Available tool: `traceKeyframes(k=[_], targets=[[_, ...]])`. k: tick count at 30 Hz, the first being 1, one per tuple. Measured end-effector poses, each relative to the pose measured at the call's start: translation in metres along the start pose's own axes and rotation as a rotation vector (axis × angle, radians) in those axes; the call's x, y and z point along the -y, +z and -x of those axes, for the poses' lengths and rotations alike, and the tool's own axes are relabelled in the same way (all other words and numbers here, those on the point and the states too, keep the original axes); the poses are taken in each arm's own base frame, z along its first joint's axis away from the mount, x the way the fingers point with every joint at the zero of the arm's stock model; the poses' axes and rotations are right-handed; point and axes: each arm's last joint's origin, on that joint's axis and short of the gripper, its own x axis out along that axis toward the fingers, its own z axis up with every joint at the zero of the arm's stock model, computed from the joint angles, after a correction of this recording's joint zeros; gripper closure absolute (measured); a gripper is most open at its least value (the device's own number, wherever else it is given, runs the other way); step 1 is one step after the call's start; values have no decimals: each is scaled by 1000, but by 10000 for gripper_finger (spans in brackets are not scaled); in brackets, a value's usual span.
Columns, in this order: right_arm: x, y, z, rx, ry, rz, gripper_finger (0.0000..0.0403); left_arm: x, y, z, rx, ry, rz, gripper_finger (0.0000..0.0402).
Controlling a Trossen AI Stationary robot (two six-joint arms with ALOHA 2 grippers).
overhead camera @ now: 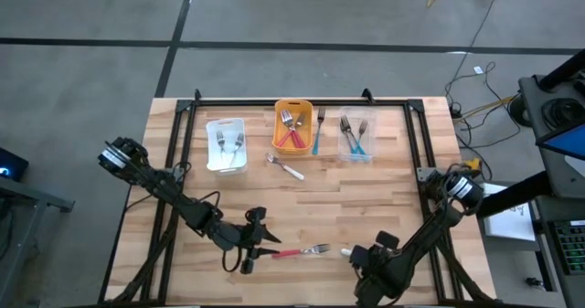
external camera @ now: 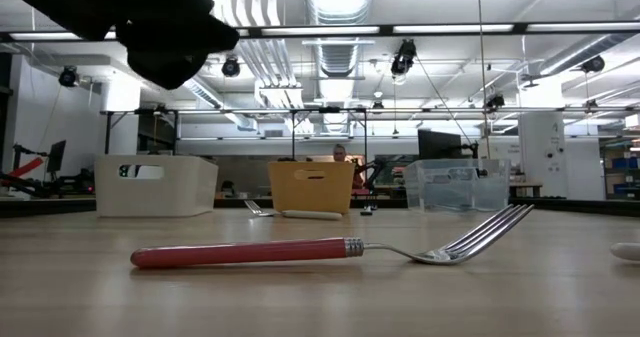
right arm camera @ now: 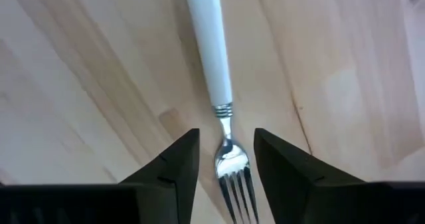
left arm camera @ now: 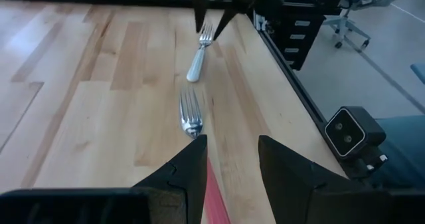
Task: Sort silverware by color (type)
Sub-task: Put the white fork into the white bin
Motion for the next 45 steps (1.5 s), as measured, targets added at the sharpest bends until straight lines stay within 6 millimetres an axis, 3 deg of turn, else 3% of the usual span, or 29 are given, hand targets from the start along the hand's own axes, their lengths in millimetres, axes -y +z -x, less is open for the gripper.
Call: traceKeyframes(k=[20, 24, 29, 32, 37, 41, 45], targets=[[11, -4, -42, 21, 28, 158, 277, 1, 4, -1, 12, -3, -57, 286], [14, -5, -51, 23, 41, 189, 305, -1, 5, -1, 13, 4, -55, 286], [16, -4, -62, 23, 69, 211, 380, -3, 6, -2, 33, 66, -28, 286], [17, -3, -62, 25, 67, 231, 388, -4, 6, -2, 41, 88, -9, 286], [19, 2, -44, 64, 61, 268, 392, -5, 14, -4, 57, 84, 1, 280], [34, 11, -31, 114, -49, 270, 393, -10, 27, -9, 48, 84, -43, 255], [45, 22, -12, 138, -45, 296, 393, -19, 45, -15, 57, 121, -119, 220]])
